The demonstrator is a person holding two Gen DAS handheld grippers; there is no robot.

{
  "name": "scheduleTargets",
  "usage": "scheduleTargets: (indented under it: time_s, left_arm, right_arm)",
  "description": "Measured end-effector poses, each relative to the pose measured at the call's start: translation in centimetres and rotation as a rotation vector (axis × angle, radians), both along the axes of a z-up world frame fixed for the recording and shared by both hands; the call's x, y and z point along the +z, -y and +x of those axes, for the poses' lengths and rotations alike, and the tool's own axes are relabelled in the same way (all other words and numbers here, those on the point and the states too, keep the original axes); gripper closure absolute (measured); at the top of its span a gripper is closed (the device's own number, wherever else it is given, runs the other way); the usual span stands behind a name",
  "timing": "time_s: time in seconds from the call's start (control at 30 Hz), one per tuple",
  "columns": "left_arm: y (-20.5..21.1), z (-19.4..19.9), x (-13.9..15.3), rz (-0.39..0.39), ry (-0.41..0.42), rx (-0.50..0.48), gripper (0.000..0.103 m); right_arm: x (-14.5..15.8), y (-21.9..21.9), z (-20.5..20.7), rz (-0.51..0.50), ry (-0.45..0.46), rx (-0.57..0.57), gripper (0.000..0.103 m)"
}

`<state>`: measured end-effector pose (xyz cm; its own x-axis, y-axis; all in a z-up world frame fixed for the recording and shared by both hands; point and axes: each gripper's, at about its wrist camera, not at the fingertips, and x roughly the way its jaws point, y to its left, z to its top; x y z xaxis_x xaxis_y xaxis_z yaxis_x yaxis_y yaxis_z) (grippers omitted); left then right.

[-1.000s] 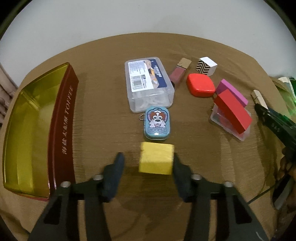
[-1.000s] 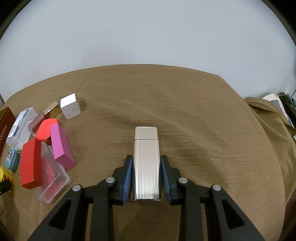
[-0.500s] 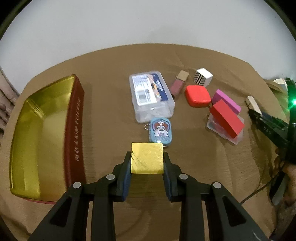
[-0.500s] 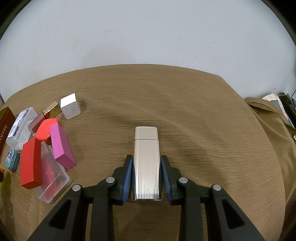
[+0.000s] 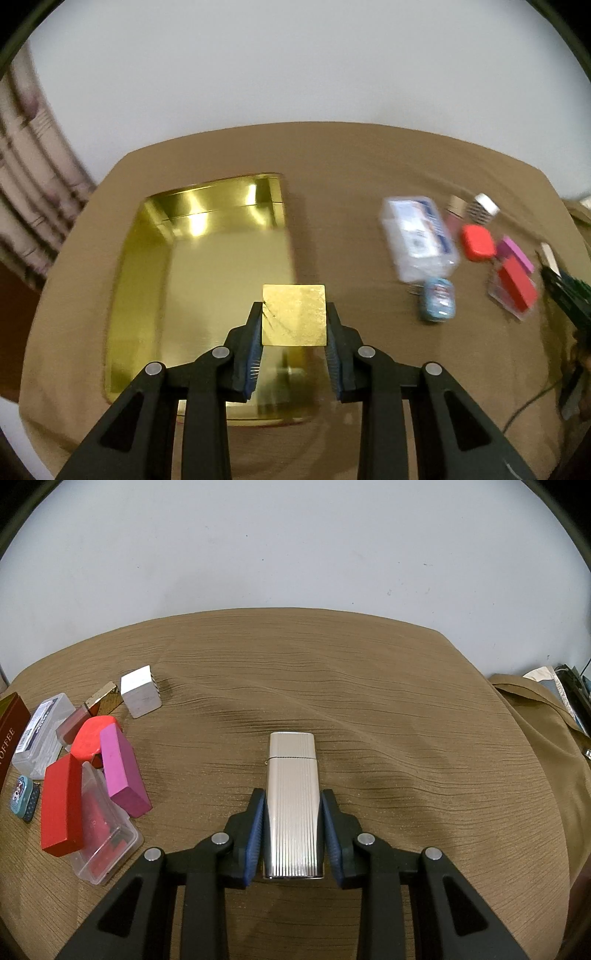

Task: Organize rigid objects
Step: 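Carry the yellow cube with the left gripper and lower it into the gold tin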

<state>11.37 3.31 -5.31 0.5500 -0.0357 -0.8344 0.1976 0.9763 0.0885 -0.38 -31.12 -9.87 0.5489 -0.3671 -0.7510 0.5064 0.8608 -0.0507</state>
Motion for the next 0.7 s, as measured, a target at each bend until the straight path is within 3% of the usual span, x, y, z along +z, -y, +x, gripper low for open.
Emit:
scheduleTargets:
  time_s: [0.3, 0.7]
  left_arm:
    - [-6.0, 1.6, -1.5, 0.03, -0.027, 0.138, 0.076]
    - [-8.7, 2.7, -4.2, 0.06, -0.059, 0.198, 0.076]
  right_arm:
    - [0.0, -0.1, 0.2, -0.004, -0.002, 0.002, 0.072]
    - [-0.1, 0.1, 0.5, -0.001, 0.0, 0.007, 0.072]
